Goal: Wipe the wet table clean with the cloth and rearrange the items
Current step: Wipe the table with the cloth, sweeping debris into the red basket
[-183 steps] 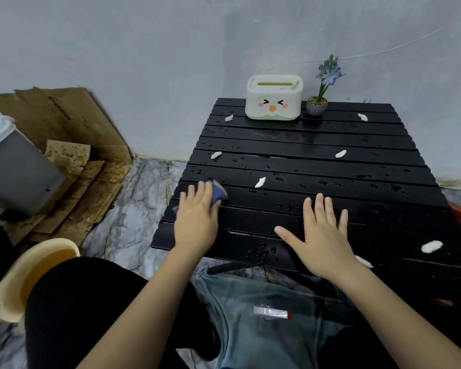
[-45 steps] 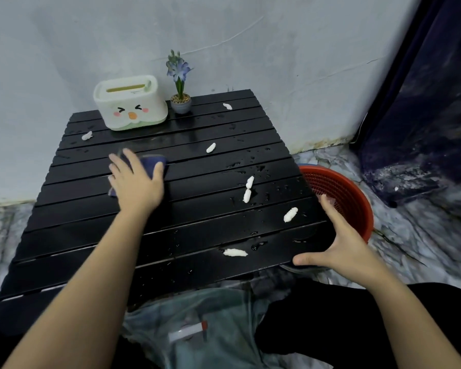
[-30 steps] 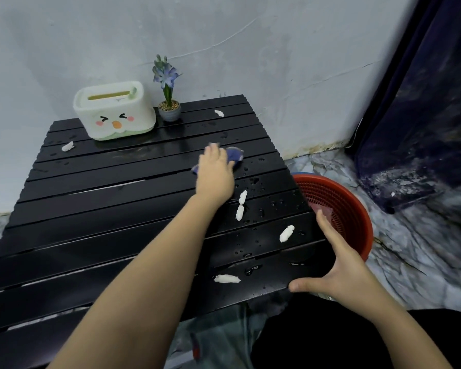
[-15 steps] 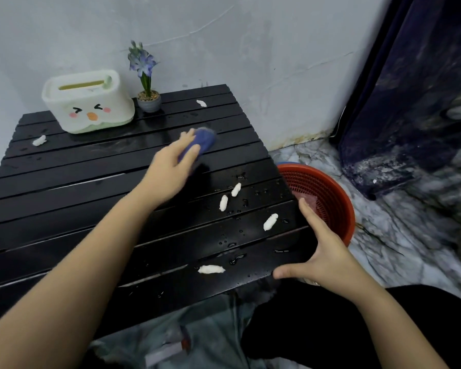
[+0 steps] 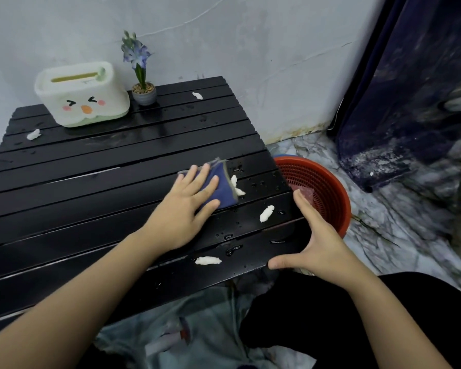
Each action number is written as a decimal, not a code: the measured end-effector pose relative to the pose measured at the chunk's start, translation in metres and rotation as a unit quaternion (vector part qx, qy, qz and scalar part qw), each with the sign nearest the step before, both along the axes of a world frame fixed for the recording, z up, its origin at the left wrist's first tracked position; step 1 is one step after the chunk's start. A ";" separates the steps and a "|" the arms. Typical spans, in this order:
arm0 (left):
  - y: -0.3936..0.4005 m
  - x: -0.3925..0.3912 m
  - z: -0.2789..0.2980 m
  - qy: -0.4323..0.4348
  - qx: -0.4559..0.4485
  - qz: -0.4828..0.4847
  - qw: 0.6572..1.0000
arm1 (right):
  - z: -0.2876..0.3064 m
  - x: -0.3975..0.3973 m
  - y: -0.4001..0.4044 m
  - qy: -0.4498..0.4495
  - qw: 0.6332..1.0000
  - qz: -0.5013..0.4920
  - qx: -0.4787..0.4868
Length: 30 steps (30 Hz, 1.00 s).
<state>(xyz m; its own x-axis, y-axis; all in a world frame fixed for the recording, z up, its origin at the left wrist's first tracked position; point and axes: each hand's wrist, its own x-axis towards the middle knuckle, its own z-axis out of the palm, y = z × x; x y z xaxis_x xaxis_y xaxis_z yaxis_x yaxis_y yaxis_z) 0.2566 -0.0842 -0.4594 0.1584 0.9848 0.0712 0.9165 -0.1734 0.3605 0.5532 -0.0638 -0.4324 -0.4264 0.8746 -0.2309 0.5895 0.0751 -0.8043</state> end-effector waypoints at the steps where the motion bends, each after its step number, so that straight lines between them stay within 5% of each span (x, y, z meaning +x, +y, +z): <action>1: 0.012 0.011 0.001 0.000 0.001 -0.016 1.000 | -0.001 0.000 0.000 0.001 1.000 -0.002 0.001; 11: 0.090 0.079 0.009 0.018 -0.024 -0.089 0.996 | -0.005 0.001 0.001 0.007 1.000 -0.003 -0.002; 24: -0.030 -0.042 0.019 -0.107 -0.023 -0.018 0.994 | -0.006 0.001 0.000 0.018 1.000 -0.009 -0.015; 30: -0.005 0.002 0.007 0.060 0.002 -0.020 0.998 | -0.003 0.002 -0.001 0.018 1.000 -0.008 -0.016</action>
